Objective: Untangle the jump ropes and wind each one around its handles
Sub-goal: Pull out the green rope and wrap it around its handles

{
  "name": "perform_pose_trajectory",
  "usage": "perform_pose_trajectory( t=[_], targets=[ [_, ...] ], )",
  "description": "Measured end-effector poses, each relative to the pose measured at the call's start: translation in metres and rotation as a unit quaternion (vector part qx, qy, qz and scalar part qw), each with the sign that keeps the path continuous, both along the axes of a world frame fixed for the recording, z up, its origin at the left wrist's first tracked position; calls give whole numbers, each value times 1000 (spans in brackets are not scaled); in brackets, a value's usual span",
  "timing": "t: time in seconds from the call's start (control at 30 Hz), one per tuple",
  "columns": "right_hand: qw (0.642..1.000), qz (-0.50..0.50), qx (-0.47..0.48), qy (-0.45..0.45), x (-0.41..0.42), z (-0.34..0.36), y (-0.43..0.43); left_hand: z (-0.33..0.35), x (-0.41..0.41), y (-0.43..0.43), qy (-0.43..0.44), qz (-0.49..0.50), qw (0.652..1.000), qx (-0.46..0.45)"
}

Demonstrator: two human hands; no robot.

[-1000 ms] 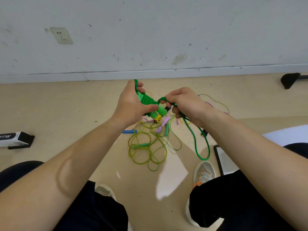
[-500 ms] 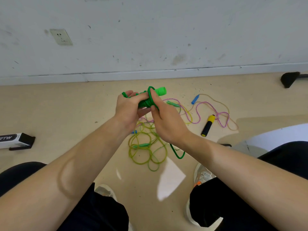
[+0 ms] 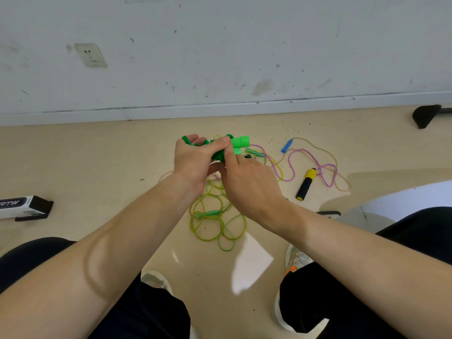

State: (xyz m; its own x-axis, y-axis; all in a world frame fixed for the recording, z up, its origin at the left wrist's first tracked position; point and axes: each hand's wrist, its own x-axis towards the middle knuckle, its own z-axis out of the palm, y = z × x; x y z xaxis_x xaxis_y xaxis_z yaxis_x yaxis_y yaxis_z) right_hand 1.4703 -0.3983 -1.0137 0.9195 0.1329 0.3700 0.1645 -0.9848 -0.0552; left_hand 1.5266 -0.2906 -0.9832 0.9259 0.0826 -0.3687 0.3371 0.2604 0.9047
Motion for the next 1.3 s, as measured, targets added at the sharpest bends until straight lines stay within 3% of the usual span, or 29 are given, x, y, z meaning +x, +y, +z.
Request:
perform_pose_trajectory(
  t=[0.23,0.33,0.4,0.53,0.6,0.7,0.83,1.07,1.2,1.3],
  targets=[
    [994,60,63,-67,-7,-11,4,0,10,5,-8,42,998,-38],
    [984,45,173,1,-13,-6,12,1,18,12,-5,53,998,-38],
    [945,13,309,102,-11,-6,10,3,20,14,2,58,997,-54],
    [851,32,474,223,2,-11,-10,13,25,21,13,22,995,-101],
    [844,44,453,283,12,-10,-23,18,24,27,29,-32,996,-79],
    [871,37,400,283,28,-5,-46,20,18,29,40,-121,991,-28],
    [868,43,397,295,38,10,-63,19,14,29,41,-212,976,28],
    [853,27,424,303,43,19,-72,18,13,25,25,-209,976,61],
    [827,0,462,320,40,27,-69,16,15,24,5,-179,980,83],
    [759,-29,555,338,38,27,-64,13,14,23,-10,-127,990,65]
  ],
)
